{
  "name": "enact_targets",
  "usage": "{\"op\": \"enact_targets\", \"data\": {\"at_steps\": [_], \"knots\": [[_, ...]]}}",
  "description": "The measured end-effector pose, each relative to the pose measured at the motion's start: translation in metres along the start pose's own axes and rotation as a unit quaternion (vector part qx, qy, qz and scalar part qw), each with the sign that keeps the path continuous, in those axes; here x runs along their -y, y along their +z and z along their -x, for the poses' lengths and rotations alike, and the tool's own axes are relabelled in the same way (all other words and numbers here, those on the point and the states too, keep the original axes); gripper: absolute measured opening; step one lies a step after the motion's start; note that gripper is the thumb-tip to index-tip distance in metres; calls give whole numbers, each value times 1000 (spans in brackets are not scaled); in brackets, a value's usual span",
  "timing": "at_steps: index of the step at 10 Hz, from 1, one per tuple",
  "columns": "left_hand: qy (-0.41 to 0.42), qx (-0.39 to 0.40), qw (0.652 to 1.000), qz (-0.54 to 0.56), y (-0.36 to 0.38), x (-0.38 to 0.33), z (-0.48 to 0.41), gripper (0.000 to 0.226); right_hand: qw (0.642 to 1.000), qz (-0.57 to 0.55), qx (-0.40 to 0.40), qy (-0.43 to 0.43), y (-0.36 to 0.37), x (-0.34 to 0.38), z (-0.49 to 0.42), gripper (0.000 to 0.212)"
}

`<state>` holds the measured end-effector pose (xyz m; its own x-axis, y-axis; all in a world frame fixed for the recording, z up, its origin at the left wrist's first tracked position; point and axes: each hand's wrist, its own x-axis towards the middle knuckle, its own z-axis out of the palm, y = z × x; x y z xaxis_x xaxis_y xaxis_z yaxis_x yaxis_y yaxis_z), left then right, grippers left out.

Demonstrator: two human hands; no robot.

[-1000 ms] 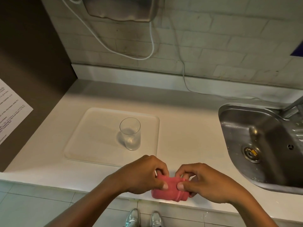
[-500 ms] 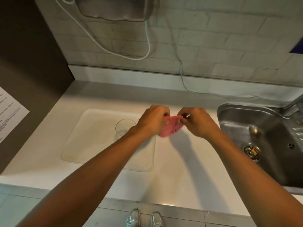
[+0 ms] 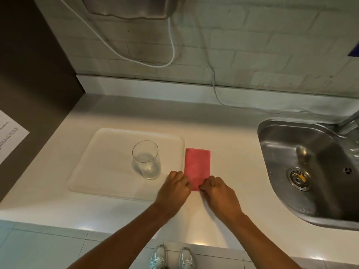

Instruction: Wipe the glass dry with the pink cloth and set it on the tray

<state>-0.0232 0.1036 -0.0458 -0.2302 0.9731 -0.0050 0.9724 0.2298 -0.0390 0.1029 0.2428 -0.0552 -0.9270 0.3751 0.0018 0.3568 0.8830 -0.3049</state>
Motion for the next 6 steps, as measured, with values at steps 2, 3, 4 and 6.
{"op": "enact_targets", "data": {"at_steps": [2,3,4,6], "knots": [[-16,-42,999,28,6,-21,21,13,996,38,40,-64,3,-3,20,31],[-37,-65,996,57,5,-26,23,12,995,28,47,-79,3,-5,24,32],[-87,-100,982,137,8,-29,27,14,995,-16,52,-89,1,-9,25,32],[-245,-120,919,287,17,-31,34,54,984,-174,22,-38,1,-8,19,28]]}}
